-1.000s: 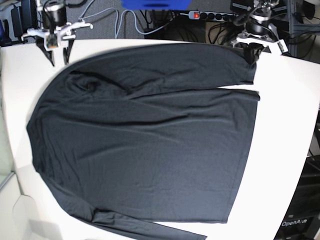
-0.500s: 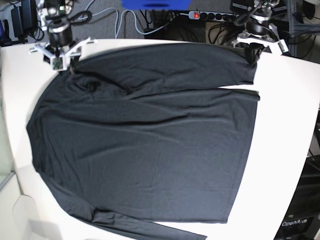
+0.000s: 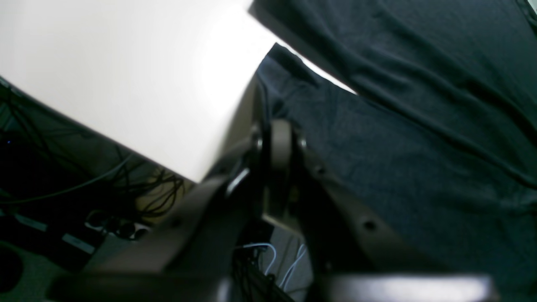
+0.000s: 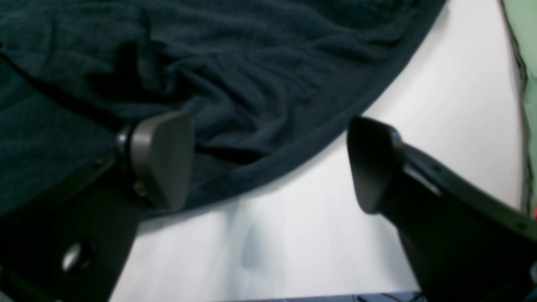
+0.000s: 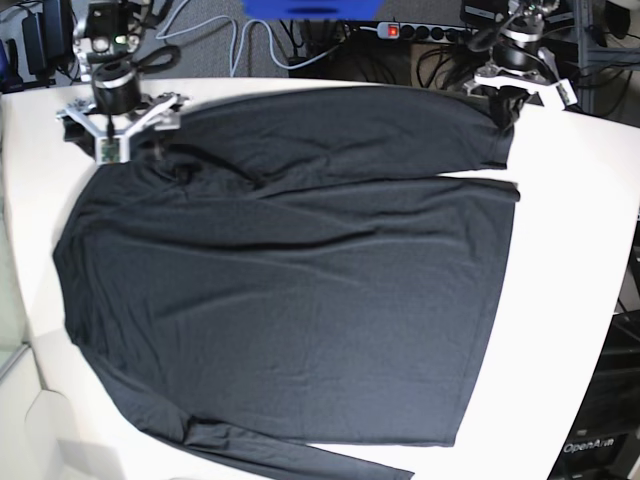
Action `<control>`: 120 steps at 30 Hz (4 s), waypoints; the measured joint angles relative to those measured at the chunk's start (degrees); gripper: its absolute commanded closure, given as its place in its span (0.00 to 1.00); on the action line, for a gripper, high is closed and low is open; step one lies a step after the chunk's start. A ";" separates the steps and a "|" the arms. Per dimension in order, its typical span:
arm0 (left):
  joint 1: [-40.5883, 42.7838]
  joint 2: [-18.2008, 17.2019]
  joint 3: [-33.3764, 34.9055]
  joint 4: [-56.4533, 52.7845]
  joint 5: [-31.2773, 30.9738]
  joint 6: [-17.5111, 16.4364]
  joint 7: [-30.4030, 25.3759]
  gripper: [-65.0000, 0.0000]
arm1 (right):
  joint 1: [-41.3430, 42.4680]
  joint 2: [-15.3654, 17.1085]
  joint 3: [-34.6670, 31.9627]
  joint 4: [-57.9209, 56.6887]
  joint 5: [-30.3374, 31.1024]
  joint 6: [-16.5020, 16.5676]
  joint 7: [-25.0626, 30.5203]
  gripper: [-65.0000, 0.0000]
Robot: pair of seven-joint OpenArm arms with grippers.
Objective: Fold the T-shirt properly
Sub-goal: 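Close both grippers on the shirt's shoulder edges, then lift the shirt's shoulder edge with both grippers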
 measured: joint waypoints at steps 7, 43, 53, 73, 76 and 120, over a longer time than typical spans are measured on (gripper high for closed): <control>0.09 -0.02 0.00 0.00 0.02 0.09 0.00 0.97 | 2.25 -2.58 4.87 -4.66 1.16 0.11 -0.13 0.26; -0.02 -0.15 0.00 0.00 0.02 0.15 -0.02 0.97 | 7.34 -4.81 5.11 -12.81 2.05 5.51 3.74 1.00; 0.00 -0.15 0.00 2.64 0.07 0.20 -0.02 0.97 | 7.30 -4.92 6.62 -12.63 2.05 5.53 3.50 1.00; -1.68 -0.17 -0.02 6.36 0.02 0.20 0.22 0.97 | 6.82 -4.94 6.51 -2.78 0.94 5.73 -0.17 1.00; -3.26 -0.17 -0.02 6.25 0.00 0.20 0.24 0.97 | 6.97 -4.59 6.23 -2.78 0.96 5.75 -0.26 1.00; -25.64 5.27 -16.46 8.57 0.92 0.22 34.25 0.97 | 28.81 -2.49 1.22 -10.64 0.85 5.90 -14.34 1.00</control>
